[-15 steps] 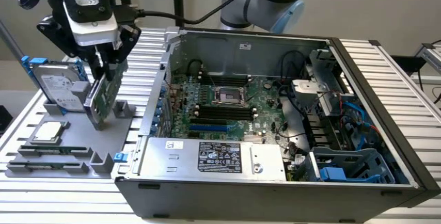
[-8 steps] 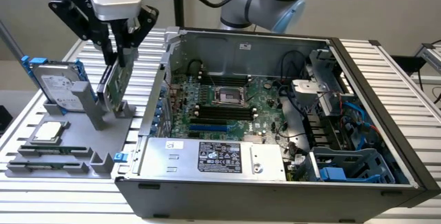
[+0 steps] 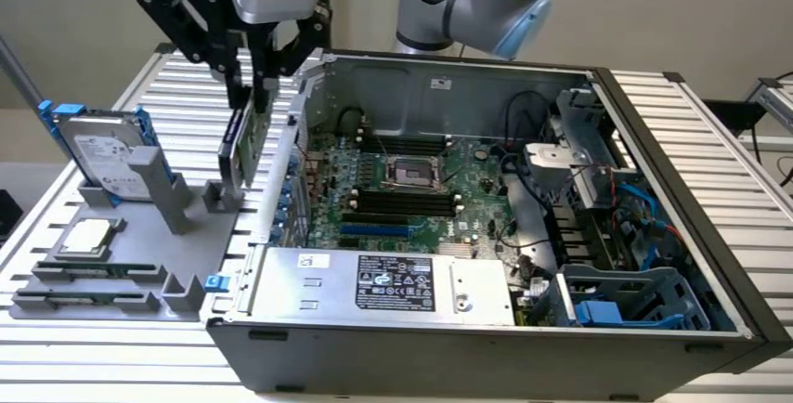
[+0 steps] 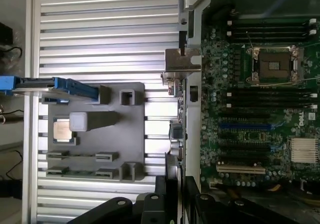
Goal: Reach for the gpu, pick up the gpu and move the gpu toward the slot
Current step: 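Pick up the gpu and move the gpu toward the slot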
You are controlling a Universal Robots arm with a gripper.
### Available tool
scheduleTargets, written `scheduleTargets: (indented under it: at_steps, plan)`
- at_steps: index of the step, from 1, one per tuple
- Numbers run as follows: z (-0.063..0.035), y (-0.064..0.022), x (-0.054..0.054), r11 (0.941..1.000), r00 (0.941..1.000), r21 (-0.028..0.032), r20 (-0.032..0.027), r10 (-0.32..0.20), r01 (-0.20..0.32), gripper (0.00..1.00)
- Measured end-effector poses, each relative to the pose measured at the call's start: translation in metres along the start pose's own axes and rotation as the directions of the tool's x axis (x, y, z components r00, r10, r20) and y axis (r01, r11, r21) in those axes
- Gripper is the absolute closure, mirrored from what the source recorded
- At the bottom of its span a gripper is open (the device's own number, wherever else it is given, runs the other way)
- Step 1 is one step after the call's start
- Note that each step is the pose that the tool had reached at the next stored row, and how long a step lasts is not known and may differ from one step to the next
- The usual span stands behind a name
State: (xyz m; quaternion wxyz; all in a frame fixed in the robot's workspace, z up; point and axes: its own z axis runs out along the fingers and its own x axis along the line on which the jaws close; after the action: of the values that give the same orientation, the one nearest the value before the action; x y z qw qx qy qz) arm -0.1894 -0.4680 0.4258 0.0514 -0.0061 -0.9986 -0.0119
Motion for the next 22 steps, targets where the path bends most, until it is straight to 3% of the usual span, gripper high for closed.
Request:
scheduleTargets:
  at_steps: [5,8,22]
  plan:
    - [-0.0024,0.0003,-0.023,0.9999,1.0000,-0.0148,-0.0002,-0.002,0.002,0.74]
    - [-0.0038,0.0005,-0.036,0.9998,1.0000,-0.0202,-0.0002,-0.002,0.002,0.74]
    - [-0.0091,0.0024,-0.100,0.9997,1.0000,-0.0236,-0.0003,-0.003,0.003,0.74]
